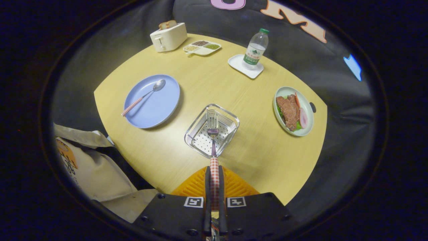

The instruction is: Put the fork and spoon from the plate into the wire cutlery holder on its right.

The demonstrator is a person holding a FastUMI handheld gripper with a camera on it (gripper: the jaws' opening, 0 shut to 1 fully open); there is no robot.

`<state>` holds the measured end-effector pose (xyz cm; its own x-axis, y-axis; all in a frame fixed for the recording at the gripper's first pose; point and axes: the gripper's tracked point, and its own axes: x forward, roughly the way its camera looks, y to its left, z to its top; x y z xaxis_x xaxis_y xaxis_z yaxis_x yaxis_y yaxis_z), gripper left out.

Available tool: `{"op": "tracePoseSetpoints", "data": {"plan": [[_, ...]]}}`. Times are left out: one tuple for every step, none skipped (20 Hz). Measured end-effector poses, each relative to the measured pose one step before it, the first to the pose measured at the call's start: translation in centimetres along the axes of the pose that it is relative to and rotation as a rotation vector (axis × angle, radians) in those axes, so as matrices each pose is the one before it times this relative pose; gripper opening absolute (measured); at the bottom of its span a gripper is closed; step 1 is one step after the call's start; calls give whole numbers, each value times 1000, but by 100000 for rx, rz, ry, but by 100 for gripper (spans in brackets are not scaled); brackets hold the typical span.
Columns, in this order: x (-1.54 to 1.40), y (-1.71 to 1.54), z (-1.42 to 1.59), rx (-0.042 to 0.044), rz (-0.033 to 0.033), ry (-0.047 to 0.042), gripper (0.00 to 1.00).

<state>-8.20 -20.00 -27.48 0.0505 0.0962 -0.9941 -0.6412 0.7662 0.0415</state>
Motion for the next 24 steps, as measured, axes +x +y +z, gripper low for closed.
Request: {"op": "tracePoseSetpoints", "data": {"plan": [[248,5,-10,-742,567,2070,12],[108,124,6,-901,611,2774,12],[124,37,-79,-773,207,1922,12],[20,32,-61,-814,315,2347,12],[12,-1,-83,-641,502,2063,12],[168,-28,150,-330,-55,1311,12],[135,-61,25,-229,62,1666,12],[141,-20,285,96,240,1090,12],[200,154,222,314,639,1219,12],[135,116,145,212,896,1829,12],[168,-78,216,-495,-46,1128,12],[138,-80,94,-1358,-746,1583,12],[110,-36,-16,-738,-208,1816,12],[174,46,250,-56,175,619,12],[139,166,100,173,103,745,12],[76,20,118,367,-131,450,12],[187,104,84,487,20,648,12],[35,-26,86,634,-193,57,12],[18,-92,203,527,-774,-624,12],[-21,-100,92,617,-476,-254,12],[22,-7,63,771,66,-206,12],[22,-66,140,675,-285,-261,13],[-89,130,-52,328,-83,-302,13],[-50,48,84,133,-232,-163,14]]}}
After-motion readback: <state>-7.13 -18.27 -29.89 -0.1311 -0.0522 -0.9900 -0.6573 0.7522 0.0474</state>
